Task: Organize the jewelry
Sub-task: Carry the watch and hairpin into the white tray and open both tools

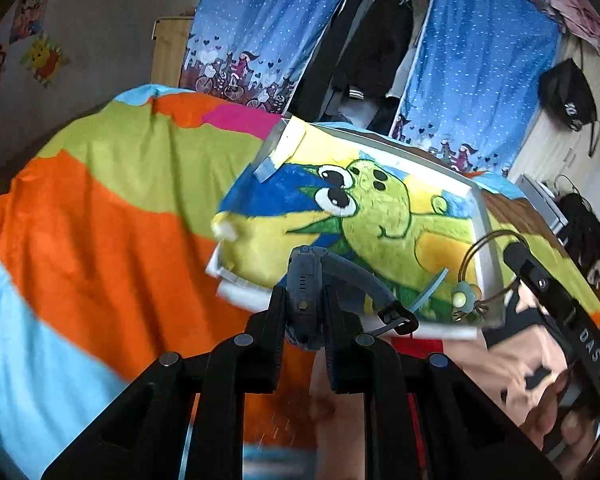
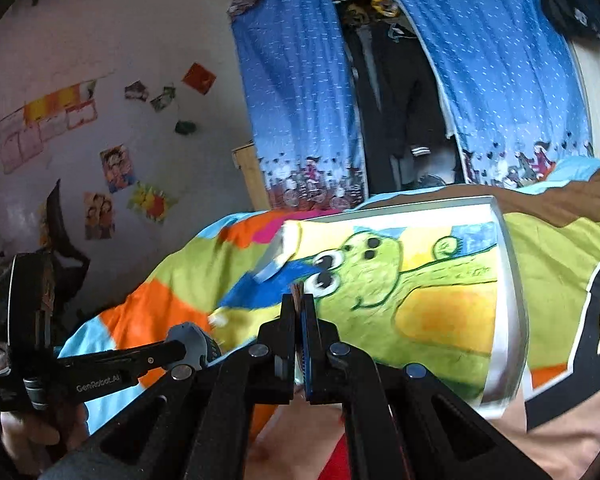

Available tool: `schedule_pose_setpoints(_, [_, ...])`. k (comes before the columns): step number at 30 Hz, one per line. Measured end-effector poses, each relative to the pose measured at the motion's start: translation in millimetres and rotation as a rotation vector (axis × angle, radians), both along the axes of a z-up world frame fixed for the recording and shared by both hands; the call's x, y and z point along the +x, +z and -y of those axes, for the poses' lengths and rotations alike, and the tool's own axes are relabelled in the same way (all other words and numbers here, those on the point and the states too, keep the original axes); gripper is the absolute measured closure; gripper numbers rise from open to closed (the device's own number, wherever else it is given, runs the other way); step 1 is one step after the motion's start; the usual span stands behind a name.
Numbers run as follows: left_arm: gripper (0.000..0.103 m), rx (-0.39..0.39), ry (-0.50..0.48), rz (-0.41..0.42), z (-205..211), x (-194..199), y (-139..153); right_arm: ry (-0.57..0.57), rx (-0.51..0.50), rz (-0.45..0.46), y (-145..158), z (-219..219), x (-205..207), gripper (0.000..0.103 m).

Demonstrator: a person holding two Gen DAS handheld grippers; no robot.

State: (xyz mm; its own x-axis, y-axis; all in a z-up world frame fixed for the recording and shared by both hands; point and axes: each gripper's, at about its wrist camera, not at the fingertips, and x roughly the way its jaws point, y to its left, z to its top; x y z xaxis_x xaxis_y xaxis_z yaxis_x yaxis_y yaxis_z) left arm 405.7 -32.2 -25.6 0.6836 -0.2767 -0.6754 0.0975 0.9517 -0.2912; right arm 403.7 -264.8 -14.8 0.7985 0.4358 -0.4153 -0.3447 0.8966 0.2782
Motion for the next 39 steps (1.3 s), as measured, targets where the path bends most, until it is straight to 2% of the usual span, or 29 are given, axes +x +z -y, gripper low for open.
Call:
schedule_pose_setpoints(6, [0.089, 0.010, 0.003, -0.085, 21, 51, -29, -0.079, 0.042, -0.103, -39, 36, 32, 0.100])
schedule_pose_setpoints(11, [0.089, 0.061, -0.010, -0.125, 33, 66, -51, -0.139, 0.085, -0.200, -64, 64, 43, 0.100])
schedule_pose_setpoints(16, [0.088, 0.074, 0.002, -0.142, 37, 70, -57, -0.187, 0.105, -0.249, -72, 79, 43, 0.098])
schedule_pose_setpoints(18, [0.082, 0.069, -0.003, -0.155, 40, 71, -56, -0.206, 0.084, -0.258, -71, 80, 43, 0.087])
schedule_pose_setpoints(19, [0.077, 0.071, 0.001, -0.162, 40, 70, -55, -0.213, 0.068, -0.256, -71, 81, 41, 0.073])
schedule_pose_setpoints(20, [0.063, 0.074, 0.007, -0.165, 42, 70, -54, -0.216, 0.061, -0.251, -69, 79, 40, 0.061])
schedule_pose_setpoints(21, [0.053, 0.073, 0.017, -0.160, 42, 68, -52, -0.222, 0.046, -0.240, -67, 79, 37, 0.058])
schedule_pose_setpoints(24, [0.044, 0.042, 0.042, -0.133, 39, 61, -44, -0.229, -0.008, -0.215, -61, 76, 32, 0.057])
schedule_pose_setpoints(25, [0.044, 0.035, 0.050, -0.132, 38, 58, -41, -0.234, -0.023, -0.207, -58, 74, 31, 0.054])
schedule_pose_setpoints(28, [0.042, 0.013, 0.061, -0.110, 34, 45, -28, -0.246, -0.066, -0.152, -48, 69, 18, 0.039])
schedule_pose_setpoints(30, [0.026, 0.012, 0.065, -0.076, 32, 31, -15, -0.245, -0.079, -0.089, -37, 67, 1, 0.029])
schedule_pose_setpoints(31, [0.021, 0.005, 0.077, -0.038, 29, 21, -7, -0.246, -0.082, -0.070, -33, 66, -4, 0.016])
schedule_pose_setpoints(32, [0.013, -0.002, 0.084, -0.013, 28, 14, 0, -0.252, -0.090, -0.035, -26, 66, -16, 0.009])
schedule_pose_setpoints(33, [0.008, -0.012, 0.093, 0.015, 26, 5, 7, -0.259, -0.096, -0.004, -20, 65, -26, 0.007])
schedule_pose_setpoints(35, [0.005, -0.023, 0.103, 0.056, 22, -12, 19, -0.270, -0.109, 0.049, -8, 63, -45, 0.000])
schedule_pose_setpoints(39, [0.005, 0.004, 0.102, 0.143, 20, -50, 42, -0.305, -0.130, 0.138, 15, 59, -83, 0.000])
